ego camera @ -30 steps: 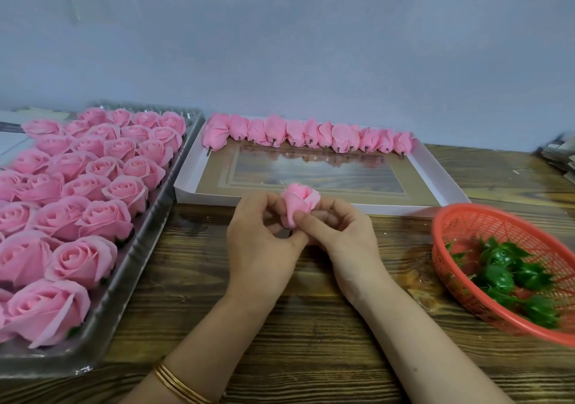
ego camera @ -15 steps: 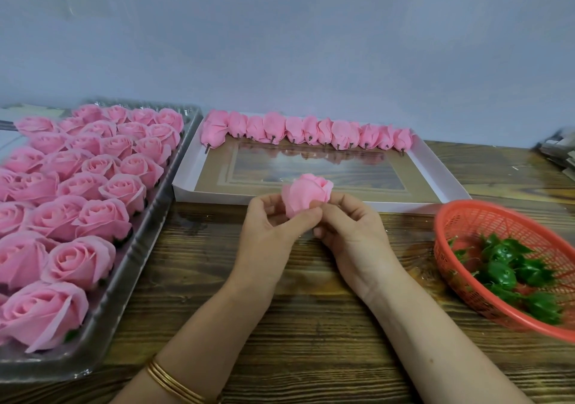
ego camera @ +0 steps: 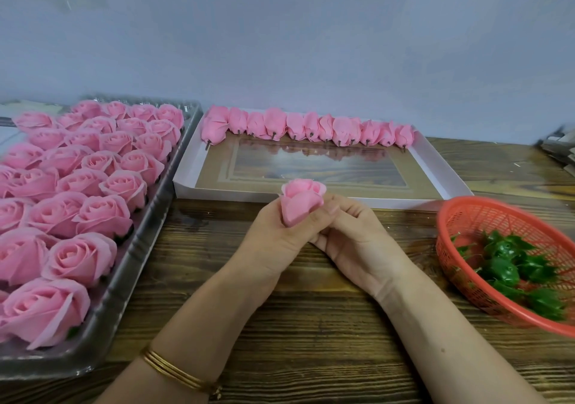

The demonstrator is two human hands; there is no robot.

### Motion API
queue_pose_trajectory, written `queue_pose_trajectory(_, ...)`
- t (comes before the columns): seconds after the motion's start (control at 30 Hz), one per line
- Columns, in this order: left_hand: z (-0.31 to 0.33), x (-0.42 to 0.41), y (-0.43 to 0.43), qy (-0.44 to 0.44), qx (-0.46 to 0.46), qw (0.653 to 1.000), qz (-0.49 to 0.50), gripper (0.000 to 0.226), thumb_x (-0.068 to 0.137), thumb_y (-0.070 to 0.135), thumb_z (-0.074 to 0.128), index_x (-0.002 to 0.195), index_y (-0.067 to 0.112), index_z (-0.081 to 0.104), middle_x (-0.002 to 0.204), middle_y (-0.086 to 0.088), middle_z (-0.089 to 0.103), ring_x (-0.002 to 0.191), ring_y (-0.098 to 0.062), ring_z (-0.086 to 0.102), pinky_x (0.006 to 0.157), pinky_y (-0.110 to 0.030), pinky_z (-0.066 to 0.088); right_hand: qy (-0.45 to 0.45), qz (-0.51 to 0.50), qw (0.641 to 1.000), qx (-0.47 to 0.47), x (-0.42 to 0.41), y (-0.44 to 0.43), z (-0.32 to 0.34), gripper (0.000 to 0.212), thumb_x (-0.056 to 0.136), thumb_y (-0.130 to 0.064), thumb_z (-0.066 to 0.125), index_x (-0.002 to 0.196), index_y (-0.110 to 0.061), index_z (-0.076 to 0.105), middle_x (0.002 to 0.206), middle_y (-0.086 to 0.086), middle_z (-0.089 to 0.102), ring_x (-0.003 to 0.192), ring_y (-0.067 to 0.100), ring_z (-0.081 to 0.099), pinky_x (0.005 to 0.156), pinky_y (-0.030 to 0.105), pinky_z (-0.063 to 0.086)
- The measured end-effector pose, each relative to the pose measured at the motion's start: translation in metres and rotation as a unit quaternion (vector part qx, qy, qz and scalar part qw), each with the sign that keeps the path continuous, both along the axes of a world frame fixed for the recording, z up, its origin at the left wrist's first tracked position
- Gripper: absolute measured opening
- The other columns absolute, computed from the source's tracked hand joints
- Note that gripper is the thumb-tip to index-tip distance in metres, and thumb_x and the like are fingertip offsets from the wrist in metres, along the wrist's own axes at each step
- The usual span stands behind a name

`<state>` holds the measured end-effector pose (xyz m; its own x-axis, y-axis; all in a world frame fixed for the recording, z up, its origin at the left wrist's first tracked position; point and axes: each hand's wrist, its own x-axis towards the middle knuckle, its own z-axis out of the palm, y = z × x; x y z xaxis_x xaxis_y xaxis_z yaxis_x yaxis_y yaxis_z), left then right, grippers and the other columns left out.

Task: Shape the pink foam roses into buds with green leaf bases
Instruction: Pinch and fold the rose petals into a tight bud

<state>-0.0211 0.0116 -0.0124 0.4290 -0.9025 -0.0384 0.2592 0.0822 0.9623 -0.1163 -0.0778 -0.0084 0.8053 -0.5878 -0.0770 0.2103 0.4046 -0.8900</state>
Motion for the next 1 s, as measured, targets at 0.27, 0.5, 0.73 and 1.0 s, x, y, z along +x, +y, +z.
queue_pose_trajectory(0.27,0.001,0.003,0.0,0.018,-0.017,0.999,-0.034,0.035,0.075,0.028,0.074,0.108,0.019,0.071,0.096,0.001,0.074,0.093,-0.009,0.068,0.076,-0.02,0.052,0.004,0.087,0.996,0.026,-0.002,-0.007,-0.003,0.029,0.074,-0.009,0.066,0.099,0.006,0.07,0.105,0.027,0.056,0.098,0.031,0.054,0.087,0.032,0.045)
queue_pose_trajectory(0.5,0.003,0.004,0.001,0.044,-0.023,0.998,-0.035,0.005,0.078,0.024,0.076,0.082,0.02,0.076,0.085,-0.002,0.071,0.085,-0.012,0.067,0.071,-0.023,0.053,0.001,0.11,0.993,0.05,-0.001,-0.008,-0.003,0.028,0.075,-0.005,0.06,0.1,0.004,0.07,0.085,0.013,0.067,0.075,0.015,0.064,0.075,0.024,0.052)
queue_pose_trajectory(0.73,0.004,0.002,0.0,0.045,-0.03,0.997,0.047,0.012,0.087,0.011,0.068,0.081,0.002,0.074,0.083,-0.014,0.072,0.08,-0.017,0.068,0.068,-0.024,0.055,0.006,0.066,0.998,-0.001,0.002,0.0,-0.002,0.047,0.066,0.013,0.067,0.112,0.006,0.058,0.092,0.017,0.063,0.08,0.018,0.065,0.072,0.023,0.056)
queue_pose_trajectory(1.0,0.007,0.004,0.002,0.016,-0.022,1.0,0.013,0.007,0.085,0.004,0.067,0.084,0.006,0.074,0.083,-0.007,0.072,0.082,-0.013,0.068,0.071,-0.023,0.054,0.007,0.047,0.998,-0.031,0.003,0.003,-0.002,0.039,0.076,0.027,0.053,0.106,0.003,0.061,0.1,0.02,0.068,0.1,0.03,0.062,0.092,0.035,0.053)
